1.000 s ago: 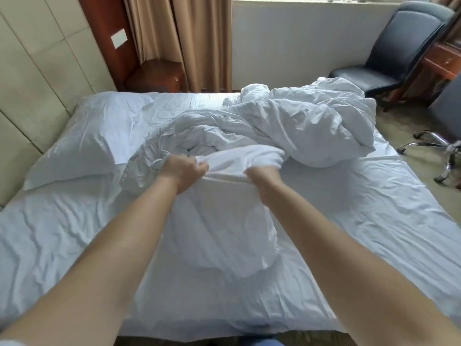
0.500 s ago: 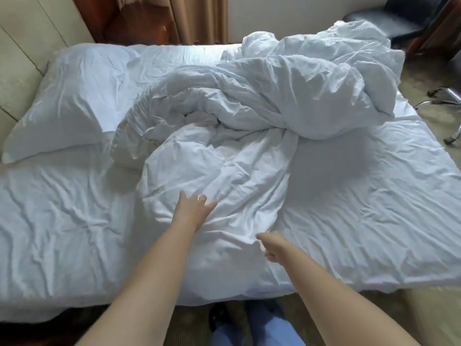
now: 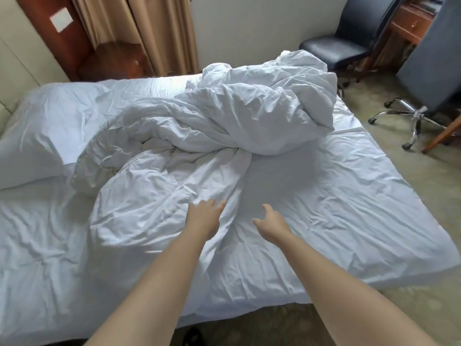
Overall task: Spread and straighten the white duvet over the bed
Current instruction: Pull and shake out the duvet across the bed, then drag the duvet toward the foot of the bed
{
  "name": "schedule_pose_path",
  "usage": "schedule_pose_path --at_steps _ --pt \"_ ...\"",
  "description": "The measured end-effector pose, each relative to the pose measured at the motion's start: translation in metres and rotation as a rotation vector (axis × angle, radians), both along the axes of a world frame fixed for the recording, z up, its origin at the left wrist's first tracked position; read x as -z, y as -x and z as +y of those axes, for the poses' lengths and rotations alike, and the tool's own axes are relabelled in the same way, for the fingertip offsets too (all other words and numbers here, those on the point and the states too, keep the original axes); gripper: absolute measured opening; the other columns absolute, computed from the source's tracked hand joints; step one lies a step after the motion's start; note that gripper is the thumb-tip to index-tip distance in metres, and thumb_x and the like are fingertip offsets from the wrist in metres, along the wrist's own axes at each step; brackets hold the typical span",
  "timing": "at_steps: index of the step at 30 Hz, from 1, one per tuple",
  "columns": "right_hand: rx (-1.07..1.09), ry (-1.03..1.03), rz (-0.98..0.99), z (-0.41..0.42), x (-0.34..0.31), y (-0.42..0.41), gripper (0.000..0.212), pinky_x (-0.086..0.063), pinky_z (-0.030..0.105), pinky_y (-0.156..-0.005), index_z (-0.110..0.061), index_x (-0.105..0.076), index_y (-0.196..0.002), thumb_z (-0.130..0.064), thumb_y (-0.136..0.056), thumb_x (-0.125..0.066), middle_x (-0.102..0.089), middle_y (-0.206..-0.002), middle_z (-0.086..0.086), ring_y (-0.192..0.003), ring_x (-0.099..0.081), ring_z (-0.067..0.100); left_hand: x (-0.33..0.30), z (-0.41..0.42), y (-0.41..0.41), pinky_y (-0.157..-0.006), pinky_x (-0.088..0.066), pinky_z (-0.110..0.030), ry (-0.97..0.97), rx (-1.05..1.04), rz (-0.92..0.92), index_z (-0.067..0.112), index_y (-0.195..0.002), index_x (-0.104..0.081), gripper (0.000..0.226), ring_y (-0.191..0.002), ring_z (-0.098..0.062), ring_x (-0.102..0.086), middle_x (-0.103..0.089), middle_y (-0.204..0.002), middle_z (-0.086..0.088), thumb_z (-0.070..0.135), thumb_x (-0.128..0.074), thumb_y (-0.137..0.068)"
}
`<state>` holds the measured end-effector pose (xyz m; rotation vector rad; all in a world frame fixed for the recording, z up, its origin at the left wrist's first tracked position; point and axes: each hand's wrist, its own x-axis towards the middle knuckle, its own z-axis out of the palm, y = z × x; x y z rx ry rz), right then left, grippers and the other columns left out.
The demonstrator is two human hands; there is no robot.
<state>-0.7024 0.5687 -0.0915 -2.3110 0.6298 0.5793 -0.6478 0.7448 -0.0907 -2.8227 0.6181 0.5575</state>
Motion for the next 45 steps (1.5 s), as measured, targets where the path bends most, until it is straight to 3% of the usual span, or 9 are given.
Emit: schedule_pose_path --at_steps 13,28,38,45 --pt "-0.029 0.038 -0.138 -0.301 -0.047 0.033 0.066 -0.042 0.035 -0.096 -0.020 -0.026 -0.148 -0.032 -0.090 -0.052 -0.045 -0.138 0.012 -0.121 -0.051 0.029 -0.055 -0.290 0.020 -0.106 -0.030 -0.046 0.061 -0.005 -0.047 0.027 -0.150 -0.018 0.057 -0.132 -0.028 -0.034 -0.028 -0.149 -0.005 0.025 -0.039 -0.097" --pt "-0.152 0.191 -0.131 -0.573 -0.044 -0.051 0.064 -0.038 0.036 -0.100 -0.023 -0.020 -0.149 -0.035 -0.094 -0.049 -0.033 -0.147 0.010 -0.130 -0.041 0.029 -0.040 -0.563 -0.065 -0.101 -0.033 -0.043 0.098 -0.095 -0.006 0.023 -0.143 -0.031 0.049 -0.127 -0.028 -0.040 -0.038 -0.139 -0.007 0.020 -0.036 -0.094" --pt "-0.439 0.138 -0.160 -0.735 -0.020 -0.101 0.063 -0.040 0.037 -0.098 -0.022 -0.022 -0.149 -0.032 -0.094 -0.050 -0.037 -0.144 0.012 -0.126 -0.045 0.031 -0.041 -0.711 -0.051 -0.100 -0.036 -0.043 0.075 -0.416 -0.032 0.022 -0.142 -0.033 0.047 -0.127 -0.028 -0.042 -0.039 -0.141 -0.007 0.026 -0.039 -0.096" --pt "-0.609 0.093 -0.202 -0.831 -0.050 -0.146 0.064 -0.044 0.039 -0.097 -0.022 -0.022 -0.149 -0.035 -0.093 -0.051 -0.037 -0.146 0.012 -0.124 -0.047 0.031 -0.064 -0.804 -0.037 -0.098 -0.038 -0.042 0.049 -0.603 -0.027 0.021 -0.140 -0.034 0.043 -0.125 -0.028 -0.044 -0.040 -0.139 -0.006 0.025 -0.037 -0.097"
